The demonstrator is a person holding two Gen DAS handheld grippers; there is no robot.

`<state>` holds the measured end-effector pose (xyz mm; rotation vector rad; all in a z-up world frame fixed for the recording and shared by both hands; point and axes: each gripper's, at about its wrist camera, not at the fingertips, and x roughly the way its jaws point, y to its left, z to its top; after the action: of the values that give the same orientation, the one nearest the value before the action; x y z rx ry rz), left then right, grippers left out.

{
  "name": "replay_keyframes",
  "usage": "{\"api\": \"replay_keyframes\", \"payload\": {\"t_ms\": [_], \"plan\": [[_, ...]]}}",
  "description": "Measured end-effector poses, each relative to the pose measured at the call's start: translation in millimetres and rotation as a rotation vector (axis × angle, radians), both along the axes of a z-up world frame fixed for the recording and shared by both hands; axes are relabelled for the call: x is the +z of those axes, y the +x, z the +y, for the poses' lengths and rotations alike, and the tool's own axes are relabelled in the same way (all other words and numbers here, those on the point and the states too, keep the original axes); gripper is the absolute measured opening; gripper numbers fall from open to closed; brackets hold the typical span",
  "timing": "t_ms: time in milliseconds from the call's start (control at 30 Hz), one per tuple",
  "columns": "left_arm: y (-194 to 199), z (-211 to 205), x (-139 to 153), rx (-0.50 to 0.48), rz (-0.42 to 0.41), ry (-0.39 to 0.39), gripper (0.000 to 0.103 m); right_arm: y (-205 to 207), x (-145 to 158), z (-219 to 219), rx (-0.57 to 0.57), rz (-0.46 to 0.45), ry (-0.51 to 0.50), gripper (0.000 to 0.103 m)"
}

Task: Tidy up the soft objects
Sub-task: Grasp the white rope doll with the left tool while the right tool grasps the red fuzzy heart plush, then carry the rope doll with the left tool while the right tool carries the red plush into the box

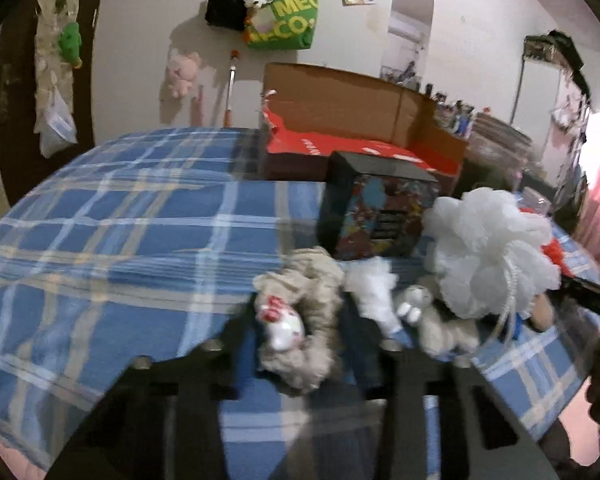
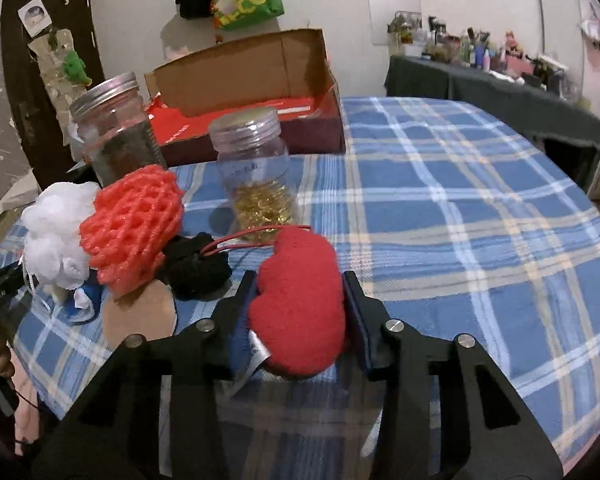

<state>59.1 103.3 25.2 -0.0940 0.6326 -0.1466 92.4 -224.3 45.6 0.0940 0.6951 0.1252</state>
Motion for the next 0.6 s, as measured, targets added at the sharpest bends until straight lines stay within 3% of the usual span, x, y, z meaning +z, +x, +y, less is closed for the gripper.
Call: {"api": "replay_keyframes", "payload": {"t_ms": [167,600], "plan": [[-8.1,-10.9,8.2,-0.013,-0.029,0.027,0.019,-10.5,4.1,1.7,0.015,-0.017,0.016,0.037],[-20.6,-24.1,36.6,-0.044,-0.089,0.029,0.018,-18.4,27.4,5.0,0.035,-0.065,0.044,0.037]]}}
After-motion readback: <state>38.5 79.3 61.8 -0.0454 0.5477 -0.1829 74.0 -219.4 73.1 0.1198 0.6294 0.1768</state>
